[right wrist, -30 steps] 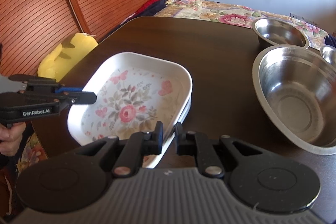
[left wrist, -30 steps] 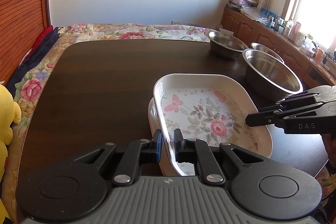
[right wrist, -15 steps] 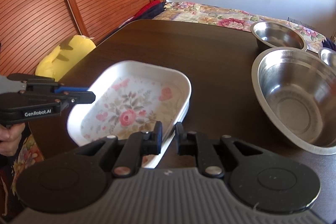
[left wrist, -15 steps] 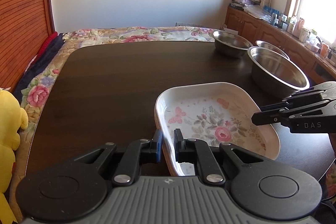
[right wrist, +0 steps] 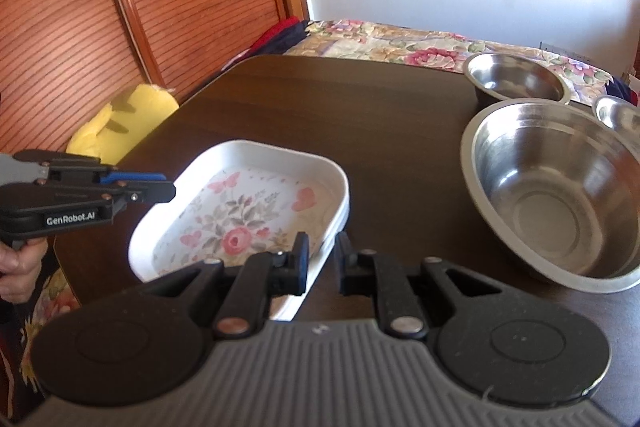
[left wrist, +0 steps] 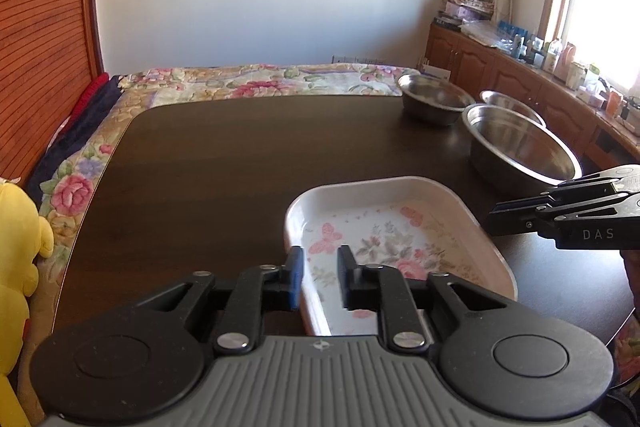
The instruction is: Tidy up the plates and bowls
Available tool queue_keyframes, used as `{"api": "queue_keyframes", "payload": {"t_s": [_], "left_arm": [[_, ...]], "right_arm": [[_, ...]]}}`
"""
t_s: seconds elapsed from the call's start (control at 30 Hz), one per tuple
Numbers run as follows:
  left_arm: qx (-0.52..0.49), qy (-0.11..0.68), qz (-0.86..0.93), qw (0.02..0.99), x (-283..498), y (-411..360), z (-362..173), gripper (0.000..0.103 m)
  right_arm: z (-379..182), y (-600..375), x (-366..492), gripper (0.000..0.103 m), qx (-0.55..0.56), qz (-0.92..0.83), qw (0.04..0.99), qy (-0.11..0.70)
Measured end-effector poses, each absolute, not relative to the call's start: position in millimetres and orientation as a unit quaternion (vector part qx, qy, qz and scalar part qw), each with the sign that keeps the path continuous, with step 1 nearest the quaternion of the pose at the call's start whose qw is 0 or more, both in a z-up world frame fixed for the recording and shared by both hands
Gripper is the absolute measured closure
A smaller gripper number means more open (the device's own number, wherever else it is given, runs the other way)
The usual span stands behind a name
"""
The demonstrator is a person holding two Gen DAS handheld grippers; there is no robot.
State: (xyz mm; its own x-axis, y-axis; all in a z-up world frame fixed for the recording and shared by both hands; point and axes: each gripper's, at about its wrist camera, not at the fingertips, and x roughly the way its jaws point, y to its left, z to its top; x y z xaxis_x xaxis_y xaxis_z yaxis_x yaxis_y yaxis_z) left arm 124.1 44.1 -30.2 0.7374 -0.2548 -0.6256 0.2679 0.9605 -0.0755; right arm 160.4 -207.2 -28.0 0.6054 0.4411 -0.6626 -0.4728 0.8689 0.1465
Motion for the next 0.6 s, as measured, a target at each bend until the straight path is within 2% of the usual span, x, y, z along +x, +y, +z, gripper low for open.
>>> {"api": "queue_keyframes", "payload": {"t_s": [0.03,0.1,0.13,0.27,0.3,0.43,0.6], "left_arm": [[0.011,0.331,-0.142,0.933,124,42,-29,0.070],[0.014,0.324,-0.144,0.935,124,37,-26,0.045],[0.017,0.320,-0.144,0.936,124,33,-25,0.041],[0.029,0.301,-0.148,0.941,124,16,-19,0.011],[0.032,0.296,-0.152,0.943,124,12,-18,0.006],[0.034,0.292,-0.167,0.941,130,-6,-16,0.000],[0.036,0.293,-0.185,0.937,140,-28,-15,0.000]], "right_arm": [[-27,-209,160,0.087,-0.018,0.255,0.897,0.361],[-25,-214,158,0.087,-0.013,0.252,0.901,0.354],[-23,-217,157,0.087,-0.011,0.250,0.903,0.349],[-14,-228,150,0.087,-0.005,0.243,0.913,0.327],[-10,-232,148,0.087,-0.004,0.240,0.917,0.319],[-2,-247,144,0.087,-0.004,0.229,0.930,0.289],[1,-273,147,0.087,0.009,0.208,0.940,0.269]]}}
